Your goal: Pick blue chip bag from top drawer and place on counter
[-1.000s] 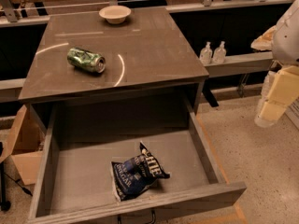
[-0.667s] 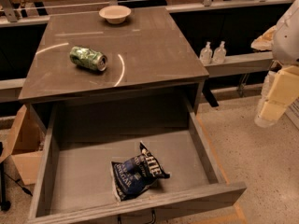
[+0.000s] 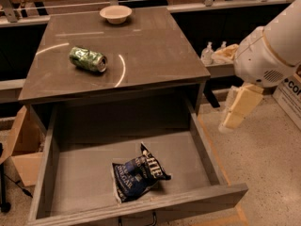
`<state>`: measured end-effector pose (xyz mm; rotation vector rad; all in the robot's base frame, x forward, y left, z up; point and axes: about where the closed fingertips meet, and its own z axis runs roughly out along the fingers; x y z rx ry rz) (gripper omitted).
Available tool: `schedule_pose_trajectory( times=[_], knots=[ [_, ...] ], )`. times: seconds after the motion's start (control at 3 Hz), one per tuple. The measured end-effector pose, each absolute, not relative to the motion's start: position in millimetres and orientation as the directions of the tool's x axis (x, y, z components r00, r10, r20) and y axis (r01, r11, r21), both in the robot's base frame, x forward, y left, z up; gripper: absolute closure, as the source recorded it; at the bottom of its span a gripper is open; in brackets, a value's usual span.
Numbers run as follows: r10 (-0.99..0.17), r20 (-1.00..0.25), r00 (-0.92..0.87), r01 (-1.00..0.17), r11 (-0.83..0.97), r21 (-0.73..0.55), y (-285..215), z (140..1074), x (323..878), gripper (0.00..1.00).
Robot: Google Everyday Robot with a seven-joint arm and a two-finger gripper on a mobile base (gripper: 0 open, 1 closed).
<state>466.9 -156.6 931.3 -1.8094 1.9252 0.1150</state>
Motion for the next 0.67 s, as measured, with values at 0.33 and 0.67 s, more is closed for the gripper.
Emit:
schedule_pose_trajectory(
  times=[0.33,0.67],
  knots=[
    [-0.883,-0.446,0.147,-0.953,-0.005,-0.303,-113,900,484,0.00],
    [-0.857,-0.450,0.251,-0.937,-0.098,-0.336,-84,873,489,0.00]
  ],
)
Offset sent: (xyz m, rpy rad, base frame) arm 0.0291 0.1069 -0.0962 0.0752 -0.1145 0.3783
